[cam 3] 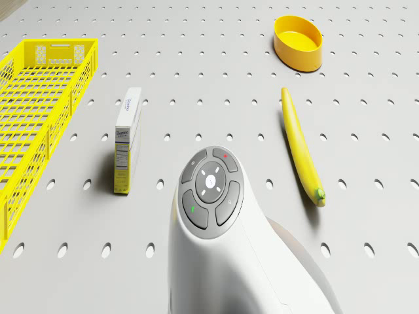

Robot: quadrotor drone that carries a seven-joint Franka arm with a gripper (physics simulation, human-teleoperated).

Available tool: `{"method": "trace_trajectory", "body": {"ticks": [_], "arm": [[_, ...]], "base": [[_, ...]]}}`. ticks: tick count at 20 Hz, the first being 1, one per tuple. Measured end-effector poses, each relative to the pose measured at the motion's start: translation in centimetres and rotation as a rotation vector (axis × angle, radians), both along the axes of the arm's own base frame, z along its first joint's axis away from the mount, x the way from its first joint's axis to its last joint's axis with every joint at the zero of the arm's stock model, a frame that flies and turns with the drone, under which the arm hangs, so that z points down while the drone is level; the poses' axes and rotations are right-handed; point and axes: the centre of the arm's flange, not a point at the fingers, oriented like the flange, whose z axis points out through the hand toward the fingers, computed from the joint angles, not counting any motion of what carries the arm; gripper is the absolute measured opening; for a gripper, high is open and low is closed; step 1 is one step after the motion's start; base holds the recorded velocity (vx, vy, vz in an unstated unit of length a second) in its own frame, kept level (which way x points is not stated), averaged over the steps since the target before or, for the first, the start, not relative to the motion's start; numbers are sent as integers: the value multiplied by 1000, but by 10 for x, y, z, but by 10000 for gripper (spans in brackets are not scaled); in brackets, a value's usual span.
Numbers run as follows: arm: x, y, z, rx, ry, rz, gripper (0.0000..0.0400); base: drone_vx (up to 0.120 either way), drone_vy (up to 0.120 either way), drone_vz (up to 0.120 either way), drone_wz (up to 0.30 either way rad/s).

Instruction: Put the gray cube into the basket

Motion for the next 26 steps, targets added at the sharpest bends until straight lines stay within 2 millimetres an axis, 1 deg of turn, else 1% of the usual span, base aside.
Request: {"method": "trace_trajectory", "body": {"ticks": [4,5,7,9,12,17,22,26], "arm": [[0,2,9,0,0,0,400],[0,2,11,0,0,0,367],[0,2,13,0,0,0,321],[0,2,15,0,0,0,293],[0,3,16,0,0,0,270],[0,3,16,0,0,0,256],[0,3,1,0,0,0,252],[0,3,-14,0,0,0,251]], "base": [[0,0,0,0],[0,0,0,0],[0,0,0,0],[0,0,0,0],[0,0,0,0],[0,0,0,0],[0,0,0,0],[0,0,120,0]]}}
